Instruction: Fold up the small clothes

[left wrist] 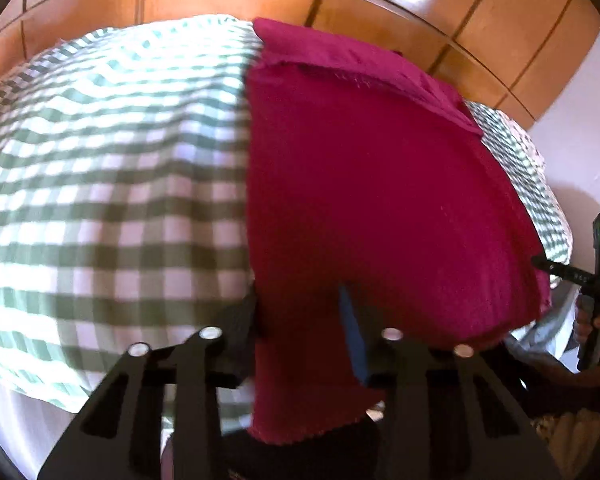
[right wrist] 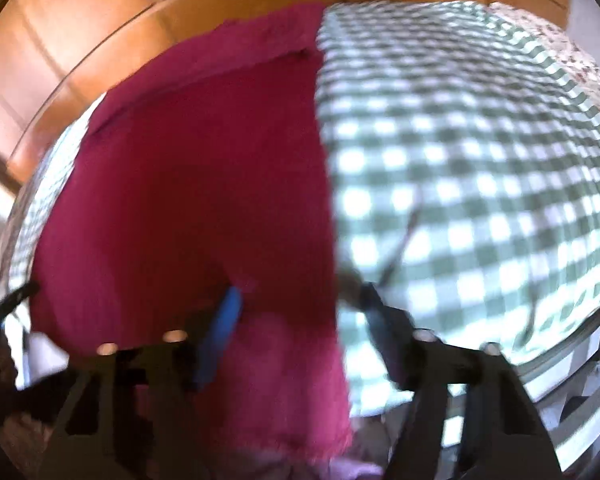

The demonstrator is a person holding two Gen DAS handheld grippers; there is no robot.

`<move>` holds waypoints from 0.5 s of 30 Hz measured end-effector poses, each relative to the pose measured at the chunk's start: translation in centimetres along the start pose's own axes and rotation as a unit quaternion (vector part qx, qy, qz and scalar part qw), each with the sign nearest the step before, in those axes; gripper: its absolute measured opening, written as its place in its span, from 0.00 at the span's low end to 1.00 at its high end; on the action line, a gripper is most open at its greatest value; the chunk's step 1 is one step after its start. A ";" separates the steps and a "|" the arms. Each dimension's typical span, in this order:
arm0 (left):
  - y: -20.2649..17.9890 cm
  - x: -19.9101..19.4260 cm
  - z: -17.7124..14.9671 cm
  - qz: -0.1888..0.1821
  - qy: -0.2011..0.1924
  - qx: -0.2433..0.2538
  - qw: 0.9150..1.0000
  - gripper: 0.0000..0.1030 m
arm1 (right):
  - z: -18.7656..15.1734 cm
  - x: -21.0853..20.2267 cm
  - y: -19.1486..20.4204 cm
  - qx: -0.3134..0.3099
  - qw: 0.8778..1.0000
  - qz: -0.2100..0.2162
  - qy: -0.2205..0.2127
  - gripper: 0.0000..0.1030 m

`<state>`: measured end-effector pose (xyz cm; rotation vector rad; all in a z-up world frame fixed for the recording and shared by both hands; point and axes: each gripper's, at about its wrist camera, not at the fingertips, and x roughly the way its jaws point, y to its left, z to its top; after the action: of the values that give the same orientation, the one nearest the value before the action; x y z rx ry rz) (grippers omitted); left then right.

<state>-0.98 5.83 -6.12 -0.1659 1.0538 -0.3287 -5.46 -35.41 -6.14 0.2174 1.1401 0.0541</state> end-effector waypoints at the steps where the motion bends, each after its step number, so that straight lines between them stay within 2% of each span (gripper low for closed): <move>1: 0.0 0.0 -0.1 -0.003 0.002 0.000 1.000 0.19 | -0.4 0.1 0.4 -0.014 1.000 0.006 0.012 0.30; 2: 0.0 0.0 0.0 -0.009 0.003 -0.002 1.000 0.16 | -0.6 0.1 0.9 -0.027 0.999 0.009 0.020 0.26; 4: -0.1 -0.6 0.3 -0.034 -0.005 -0.002 0.999 0.12 | -0.4 -0.1 1.3 -0.042 0.999 0.018 0.024 0.08; 7: 0.0 -2.1 1.4 -0.083 -0.027 -0.010 0.996 0.12 | 1.4 -1.3 1.0 -0.023 0.998 0.051 0.001 0.08; 11: 1.1 -3.7 4.9 -0.147 -0.071 -0.048 0.985 0.12 | 4.9 -2.5 0.5 0.009 0.995 0.085 -0.051 0.08; 15: 1.2 -3.0 8.8 -0.160 -0.099 -0.060 0.980 0.11 | 9.4 -1.7 -0.4 0.034 0.992 0.089 -0.086 0.08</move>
<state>5.53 7.84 0.30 -0.4706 0.8491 -0.5282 2.35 -37.46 -0.94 0.3774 0.9502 0.1529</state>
